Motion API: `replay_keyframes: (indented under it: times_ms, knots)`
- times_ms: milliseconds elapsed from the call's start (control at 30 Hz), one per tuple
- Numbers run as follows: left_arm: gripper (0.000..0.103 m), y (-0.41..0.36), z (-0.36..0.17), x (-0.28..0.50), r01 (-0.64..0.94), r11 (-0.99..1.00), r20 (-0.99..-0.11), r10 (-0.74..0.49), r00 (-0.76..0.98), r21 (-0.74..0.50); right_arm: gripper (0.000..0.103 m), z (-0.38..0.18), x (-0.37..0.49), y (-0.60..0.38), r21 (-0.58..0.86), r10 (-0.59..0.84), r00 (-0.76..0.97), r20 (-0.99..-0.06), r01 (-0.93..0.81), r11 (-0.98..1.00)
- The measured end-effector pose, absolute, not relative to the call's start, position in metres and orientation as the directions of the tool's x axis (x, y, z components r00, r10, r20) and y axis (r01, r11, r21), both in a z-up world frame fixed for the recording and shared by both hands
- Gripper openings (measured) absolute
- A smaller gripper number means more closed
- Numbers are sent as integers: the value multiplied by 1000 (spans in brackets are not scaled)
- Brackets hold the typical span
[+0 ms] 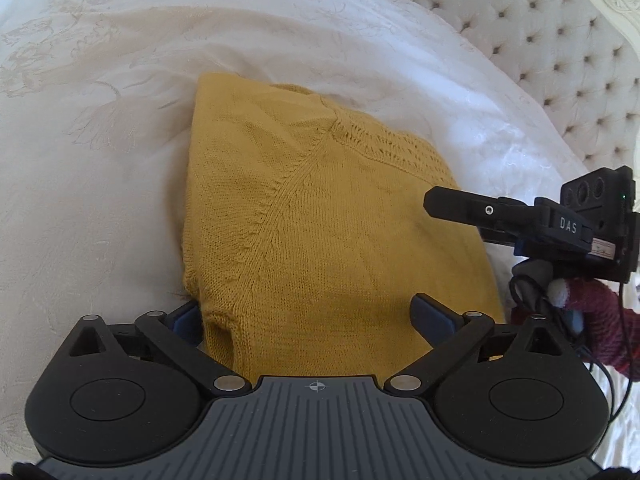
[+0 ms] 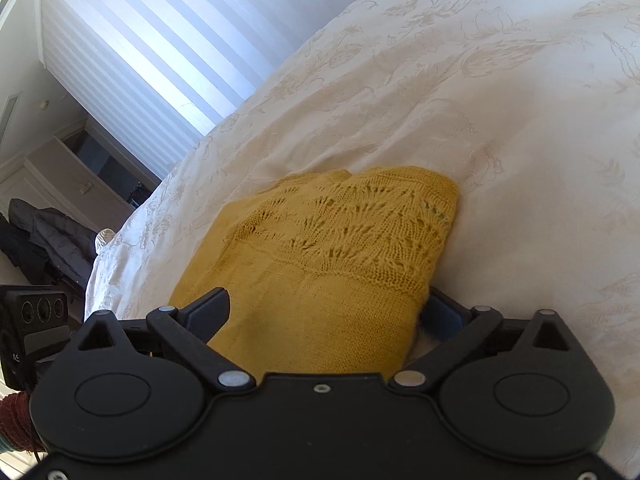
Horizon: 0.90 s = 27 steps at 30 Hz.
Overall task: Fold small clothes
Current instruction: 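Grasp the sweater edges with both grippers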
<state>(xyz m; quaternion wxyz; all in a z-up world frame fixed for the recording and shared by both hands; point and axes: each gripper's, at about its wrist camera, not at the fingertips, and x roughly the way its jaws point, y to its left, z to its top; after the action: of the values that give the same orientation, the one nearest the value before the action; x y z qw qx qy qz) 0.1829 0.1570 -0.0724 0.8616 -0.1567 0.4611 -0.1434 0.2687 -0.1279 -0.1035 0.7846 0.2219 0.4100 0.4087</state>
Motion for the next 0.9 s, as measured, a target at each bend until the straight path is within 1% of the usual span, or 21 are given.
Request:
replay_keyframes:
  times_ms: [133,267,333,367,467,533,567,633,667,700,733,767,800,900]
  knots:
    - [102,151,-71,189,94,915,-756,-378,534,-392,103,-104,270,-123,677,827,336,-451,-475,562]
    - [100,147,-70,183,126,923,-768,-374,520,-363,103,-104,272,-120,680,828,338,-448,-472,561]
    - [96,149,-68,177,132,917,-767,-389,511,-377,103,-104,271,-122,684,831,331,-448,-472,557]
    - [92,151,-67,174,127,915,-767,-392,508,-383,103,-104,271,-124,687,833,326,-447,-472,553]
    - [90,153,-67,167,117,897,-763,-426,487,-426,101,-104,268,-129,693,838,313,-447,-472,545]
    - [86,154,-67,164,109,892,-760,-434,484,-439,100,-103,266,-129,695,840,304,-450,-471,543]
    - [80,154,-67,163,102,896,-763,-424,488,-433,99,-103,265,-130,698,840,303,-451,-467,543]
    - [64,156,-66,164,84,904,-772,-403,492,-419,92,-103,263,-131,705,838,302,-454,-453,545]
    - [48,159,-66,165,68,906,-775,-395,493,-418,89,-103,263,-132,711,839,297,-456,-445,544]
    - [35,162,-66,166,56,897,-769,-407,493,-439,83,-103,262,-133,715,838,292,-461,-438,546]
    - [24,167,-67,166,46,883,-758,-428,492,-468,70,-103,261,-133,713,833,292,-470,-431,553]
    - [22,170,-67,166,33,870,-748,-442,495,-492,62,-103,260,-134,709,827,291,-481,-425,562]
    - [20,172,-67,165,15,859,-741,-449,499,-511,48,-103,260,-134,705,819,288,-496,-417,573]
    - [18,169,-62,161,4,861,-744,-442,501,-509,40,-98,254,-141,710,802,318,-506,-373,597]
